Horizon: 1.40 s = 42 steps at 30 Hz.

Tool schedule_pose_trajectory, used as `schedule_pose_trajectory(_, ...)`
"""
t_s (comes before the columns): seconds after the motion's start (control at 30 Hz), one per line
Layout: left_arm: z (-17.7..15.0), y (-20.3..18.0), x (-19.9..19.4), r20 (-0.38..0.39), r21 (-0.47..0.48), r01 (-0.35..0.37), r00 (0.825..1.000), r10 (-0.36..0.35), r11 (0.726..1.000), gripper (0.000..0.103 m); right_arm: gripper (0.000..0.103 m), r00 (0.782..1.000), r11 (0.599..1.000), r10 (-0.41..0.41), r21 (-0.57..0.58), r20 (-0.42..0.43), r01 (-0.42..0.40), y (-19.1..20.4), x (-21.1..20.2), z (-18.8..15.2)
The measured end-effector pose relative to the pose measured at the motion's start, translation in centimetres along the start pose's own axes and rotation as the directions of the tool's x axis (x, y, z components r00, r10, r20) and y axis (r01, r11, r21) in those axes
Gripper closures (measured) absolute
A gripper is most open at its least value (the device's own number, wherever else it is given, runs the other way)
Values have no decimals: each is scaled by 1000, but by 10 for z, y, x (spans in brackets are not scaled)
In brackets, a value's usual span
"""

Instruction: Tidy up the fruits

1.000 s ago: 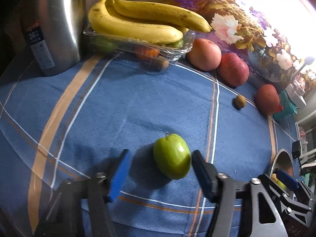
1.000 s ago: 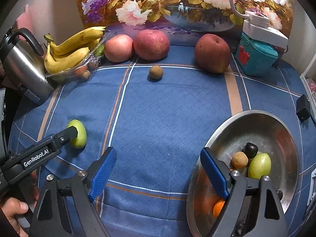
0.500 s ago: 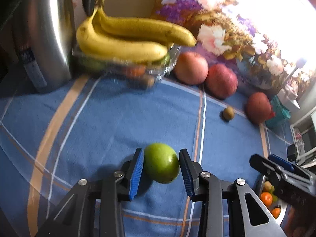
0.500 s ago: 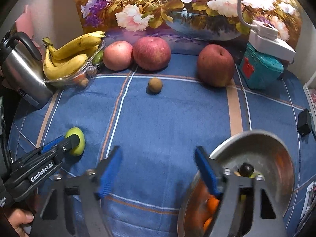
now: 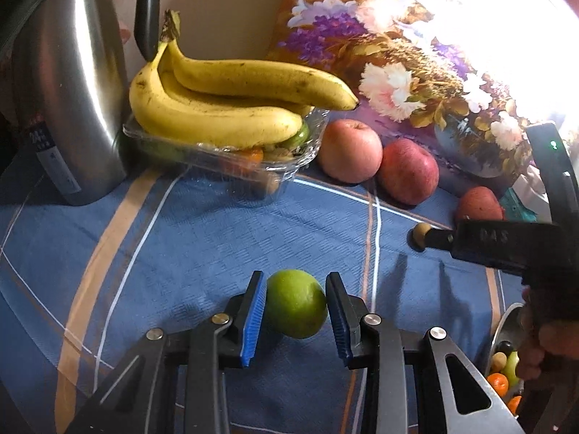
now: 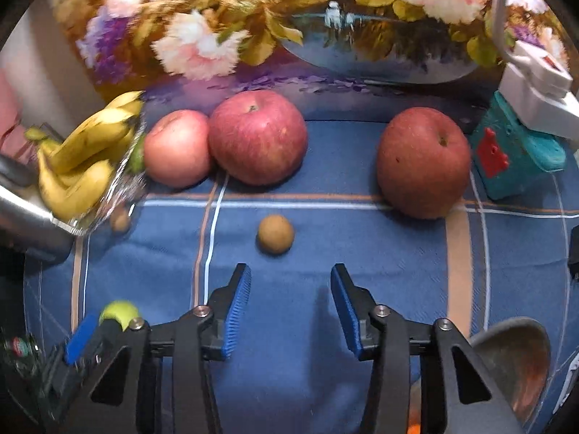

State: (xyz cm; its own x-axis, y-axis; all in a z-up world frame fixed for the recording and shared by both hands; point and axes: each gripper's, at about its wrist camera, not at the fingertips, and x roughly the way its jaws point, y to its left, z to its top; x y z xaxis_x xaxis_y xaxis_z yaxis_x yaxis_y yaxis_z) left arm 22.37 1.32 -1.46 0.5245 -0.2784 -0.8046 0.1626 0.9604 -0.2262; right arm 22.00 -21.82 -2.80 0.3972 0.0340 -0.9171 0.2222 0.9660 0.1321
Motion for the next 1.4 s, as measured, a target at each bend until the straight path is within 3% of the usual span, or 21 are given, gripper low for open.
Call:
schedule_pose_trajectory(0.33, 2, 3, 2, -10, -4, 2, 1000, -2, 1000, 67, 65, 1000, 1000, -5, 15, -15, 6, 6, 23, 21)
schedule_pose_trajectory(0.47, 2, 4, 1, -13, -7, 3, 1000, -3, 1000, 67, 80, 1000, 1000, -7, 11, -10, 7, 8, 23, 22)
schedule_pose_trajectory(0.77, 1, 7, -2, -18, -28, 6, 1000, -6, 1000, 67, 81, 1000, 1000, -15, -17, -14, 15, 12, 11, 17)
schedule_pose_trajectory(1.4, -26, 12, -62, -32, -87, 30, 999, -33, 996, 68, 81, 1000, 998, -2, -58, -3, 2, 5, -55, -67)
